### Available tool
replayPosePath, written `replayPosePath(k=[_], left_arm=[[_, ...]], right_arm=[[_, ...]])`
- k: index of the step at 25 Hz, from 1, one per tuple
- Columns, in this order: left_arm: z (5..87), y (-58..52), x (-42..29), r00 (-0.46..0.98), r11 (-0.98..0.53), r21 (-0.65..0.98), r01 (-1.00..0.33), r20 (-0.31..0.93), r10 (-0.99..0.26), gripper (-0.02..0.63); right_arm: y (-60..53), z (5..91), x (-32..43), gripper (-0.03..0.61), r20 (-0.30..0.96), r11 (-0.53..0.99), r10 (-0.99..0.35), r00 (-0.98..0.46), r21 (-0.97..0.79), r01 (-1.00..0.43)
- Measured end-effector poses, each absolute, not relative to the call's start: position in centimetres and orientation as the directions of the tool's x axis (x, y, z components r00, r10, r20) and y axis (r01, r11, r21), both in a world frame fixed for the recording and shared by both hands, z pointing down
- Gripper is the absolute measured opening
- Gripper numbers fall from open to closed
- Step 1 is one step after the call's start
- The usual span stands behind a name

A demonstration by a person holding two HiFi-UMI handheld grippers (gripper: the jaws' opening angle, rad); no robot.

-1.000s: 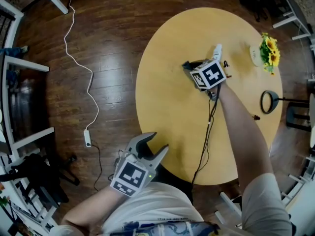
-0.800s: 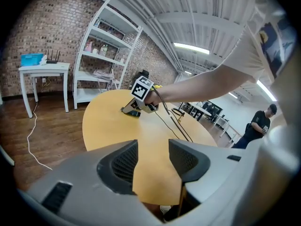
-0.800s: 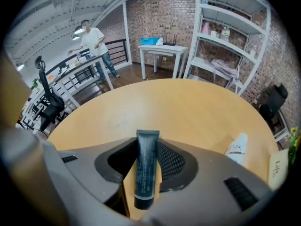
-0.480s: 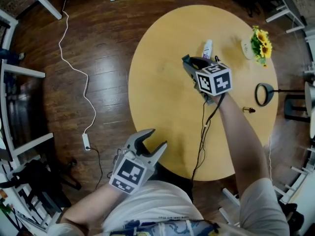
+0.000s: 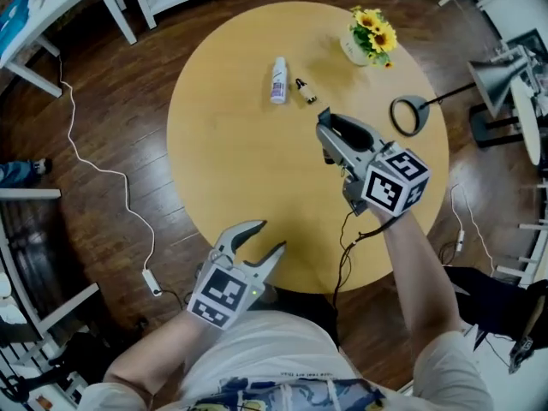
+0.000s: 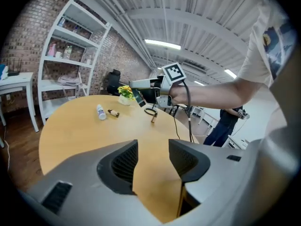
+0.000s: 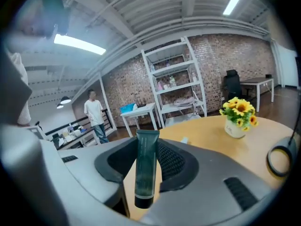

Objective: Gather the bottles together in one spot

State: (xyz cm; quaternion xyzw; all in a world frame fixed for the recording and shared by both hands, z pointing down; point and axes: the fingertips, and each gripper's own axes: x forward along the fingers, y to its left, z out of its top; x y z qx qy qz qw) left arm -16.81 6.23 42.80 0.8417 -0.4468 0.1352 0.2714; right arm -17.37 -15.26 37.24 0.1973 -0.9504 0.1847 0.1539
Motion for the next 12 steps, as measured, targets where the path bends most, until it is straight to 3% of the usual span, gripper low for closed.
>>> replayPosePath(k=[6,12], left_arm=[[38.2,3.4,-7.2,0.721,-0.622,0.364,-0.693,0.342,-0.603,0.202],[33.4,-1.7,3.3,0.858,-0.749,0.425,-0.509,0.174,-0.484,0.202]], right_arm=[[-10.8,31.3,-5.6,0.16,0.254,0.778,-0.394,-0.883,-0.42,-0.468],[-7.7,28.1,1.4,0.16,0.167,0.746,-0.427,-0.889,-0.49,-0.45]])
